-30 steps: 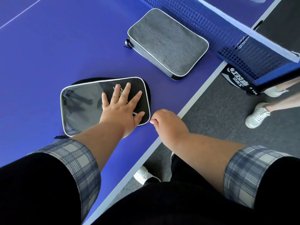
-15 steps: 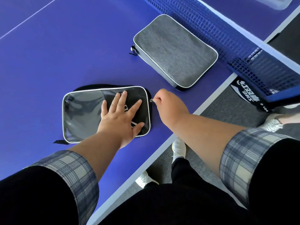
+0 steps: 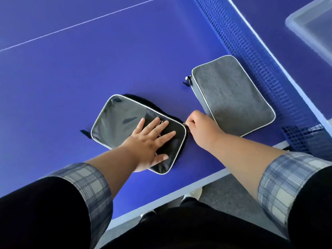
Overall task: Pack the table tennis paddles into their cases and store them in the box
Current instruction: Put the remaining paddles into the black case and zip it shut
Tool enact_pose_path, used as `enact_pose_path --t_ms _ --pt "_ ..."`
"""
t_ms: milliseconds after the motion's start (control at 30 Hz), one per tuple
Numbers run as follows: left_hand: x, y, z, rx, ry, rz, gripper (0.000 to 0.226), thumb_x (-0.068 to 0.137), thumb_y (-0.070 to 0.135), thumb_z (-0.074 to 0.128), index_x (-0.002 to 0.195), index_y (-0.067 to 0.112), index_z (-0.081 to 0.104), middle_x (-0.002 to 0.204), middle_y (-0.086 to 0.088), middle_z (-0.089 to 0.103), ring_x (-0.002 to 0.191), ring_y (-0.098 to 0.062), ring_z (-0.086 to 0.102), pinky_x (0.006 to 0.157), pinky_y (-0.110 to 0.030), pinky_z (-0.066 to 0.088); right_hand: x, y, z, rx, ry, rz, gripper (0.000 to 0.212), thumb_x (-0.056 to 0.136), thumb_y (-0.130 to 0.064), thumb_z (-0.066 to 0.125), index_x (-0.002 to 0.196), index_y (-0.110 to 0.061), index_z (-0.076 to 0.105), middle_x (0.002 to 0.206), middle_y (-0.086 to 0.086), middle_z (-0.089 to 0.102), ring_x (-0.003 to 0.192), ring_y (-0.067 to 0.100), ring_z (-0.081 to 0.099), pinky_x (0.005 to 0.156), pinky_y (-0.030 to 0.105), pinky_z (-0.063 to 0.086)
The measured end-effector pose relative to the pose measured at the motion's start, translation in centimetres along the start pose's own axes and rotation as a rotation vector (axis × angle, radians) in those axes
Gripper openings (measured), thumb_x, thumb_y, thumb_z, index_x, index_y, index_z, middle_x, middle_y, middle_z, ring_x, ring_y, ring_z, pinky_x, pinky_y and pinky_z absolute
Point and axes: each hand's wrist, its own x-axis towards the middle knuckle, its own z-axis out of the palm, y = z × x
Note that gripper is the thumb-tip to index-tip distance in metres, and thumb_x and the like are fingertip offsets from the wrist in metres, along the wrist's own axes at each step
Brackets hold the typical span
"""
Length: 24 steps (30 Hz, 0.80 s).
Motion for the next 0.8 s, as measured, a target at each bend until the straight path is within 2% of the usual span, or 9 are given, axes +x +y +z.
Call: enact_pose_path --t_ms 33,67,133,167,200,267,367,467,800 --pt "-0.2 -0.4 -0.1 -0.013 0.011 -0.071 0.076 0.084 0.072 0.006 0.148 0.043 -0.021 0.163 0.003 -0.016 0.148 -0.024 -0.021 0.117 -0.056 -0.013 -0.7 -0.2 0.3 -0.026 -0.038 -0.001 0.013 0.099 -0.028 0.049 0.086 -0.024 0.051 0.079 -0.009 0.059 0.075 0.02 0.057 0.061 0.032 0.04" --pt "-0.3 -0.6 -0.1 -0.058 0.027 -0.22 0.075 0.084 0.071 0.005 0.148 0.042 -0.023 0.163 0.002 -0.016 0.148 -0.025 -0.021 0.116 -0.056 -0.012 -1.7 -0.4 0.7 -0.039 -0.092 -0.007 0.014 0.098 -0.029 0.049 0.085 -0.026 0.051 0.08 -0.009 0.062 0.075 0.018 0.058 0.063 0.035 0.044" --pt "-0.3 -0.9 0.1 -0.251 0.061 -0.65 0.076 0.087 0.07 0.01 0.15 0.039 -0.019 0.163 0.001 -0.018 0.148 -0.026 -0.021 0.116 -0.057 -0.012 -3.9 -0.8 1.8 -0.028 -0.225 -0.039 0.016 0.097 -0.03 0.044 0.083 -0.029 0.05 0.085 -0.011 0.066 0.075 0.014 0.06 0.066 0.039 0.051" --pt "-0.2 -0.9 0.2 -0.327 0.055 -0.799 0.076 0.089 0.069 0.013 0.152 0.036 -0.015 0.163 0.0 -0.018 0.148 -0.027 -0.02 0.116 -0.058 -0.01 -4.8 -1.0 2.3 -0.033 -0.264 -0.056 0.017 0.097 -0.028 0.041 0.082 -0.03 0.048 0.085 -0.01 0.065 0.071 0.012 0.058 0.065 0.039 0.051" --pt "-0.1 -0.9 0.3 -0.355 0.054 -0.865 0.077 0.088 0.069 0.013 0.153 0.034 -0.012 0.163 -0.001 -0.017 0.148 -0.028 -0.019 0.116 -0.06 -0.007 -5.2 -1.0 2.5 -0.053 -0.275 -0.073 0.018 0.097 -0.027 0.039 0.082 -0.03 0.046 0.083 -0.009 0.064 0.067 0.012 0.054 0.062 0.039 0.049" --pt "-0.1 -0.8 0.8 -0.349 0.087 -0.858 0.079 0.086 0.07 0.008 0.153 0.033 -0.009 0.164 -0.002 -0.013 0.148 -0.029 -0.017 0.116 -0.062 -0.005 -4.5 -1.2 2.2 -0.117 -0.259 -0.113 0.018 0.098 -0.026 0.038 0.082 -0.029 0.045 0.078 -0.006 0.059 0.063 0.013 0.049 0.058 0.037 0.046" --pt "-0.2 -0.7 1.4 -0.314 0.161 -0.843 0.079 0.085 0.069 0.004 0.154 0.032 -0.004 0.165 -0.003 -0.006 0.149 -0.03 -0.012 0.116 -0.061 -0.003 -2.0 -2.1 1.3 -0.216 -0.265 -0.198 0.018 0.101 -0.026 0.04 0.086 -0.027 0.049 0.082 -0.006 0.058 0.073 0.018 0.054 0.064 0.04 0.048" --pt "-0.1 -0.5 1.7 -0.296 0.196 -0.85 0.077 0.086 0.068 0.006 0.154 0.031 0.0 0.165 -0.004 -0.002 0.149 -0.031 -0.009 0.116 -0.061 -0.003 0.5 -3.9 1.2 -0.281 -0.239 -0.249 0.017 0.102 -0.028 0.042 0.089 -0.025 0.052 0.084 -0.006 0.059 0.076 0.021 0.054 0.064 0.039 0.046" --pt "-0.2 -0.7 1.7 -0.311 0.19 -0.833 0.075 0.088 0.067 0.005 0.153 0.031 -0.007 0.164 -0.005 -0.006 0.148 -0.032 -0.013 0.113 -0.061 -0.009 7.0 -9.6 1.6 -0.34 -0.239 -0.326 0.014 0.101 -0.03 0.044 0.092 -0.024 0.052 0.083 -0.005 0.059 0.078 0.02 0.055 0.063 0.038 0.046"
